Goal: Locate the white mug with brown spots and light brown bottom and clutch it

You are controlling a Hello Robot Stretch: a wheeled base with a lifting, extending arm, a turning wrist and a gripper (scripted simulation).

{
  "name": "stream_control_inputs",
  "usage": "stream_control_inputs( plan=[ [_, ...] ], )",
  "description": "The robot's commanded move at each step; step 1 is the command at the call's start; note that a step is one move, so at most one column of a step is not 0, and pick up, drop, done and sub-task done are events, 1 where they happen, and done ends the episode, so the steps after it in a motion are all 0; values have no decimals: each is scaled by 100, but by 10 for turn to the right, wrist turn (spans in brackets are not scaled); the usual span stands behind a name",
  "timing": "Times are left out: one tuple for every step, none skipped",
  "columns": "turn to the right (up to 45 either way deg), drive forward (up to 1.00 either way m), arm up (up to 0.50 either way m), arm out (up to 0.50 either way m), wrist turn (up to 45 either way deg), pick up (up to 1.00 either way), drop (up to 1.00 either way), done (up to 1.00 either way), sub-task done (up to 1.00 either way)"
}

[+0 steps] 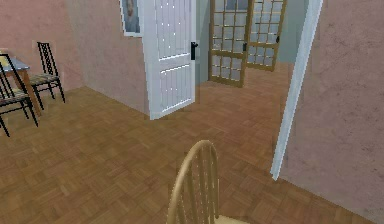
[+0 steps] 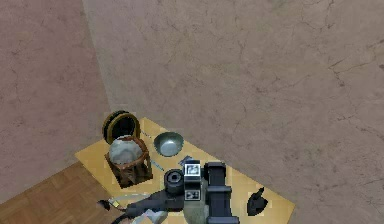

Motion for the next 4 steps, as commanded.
stream_control_inputs(
  plan=[
    [0,0,0,0,450,0,0,0,0],
    [0,0,0,0,120,0,0,0,0],
    [0,0,-30,0,0,0,0,0,0],
    [0,0,0,0,0,100,0,0,0]
  ],
)
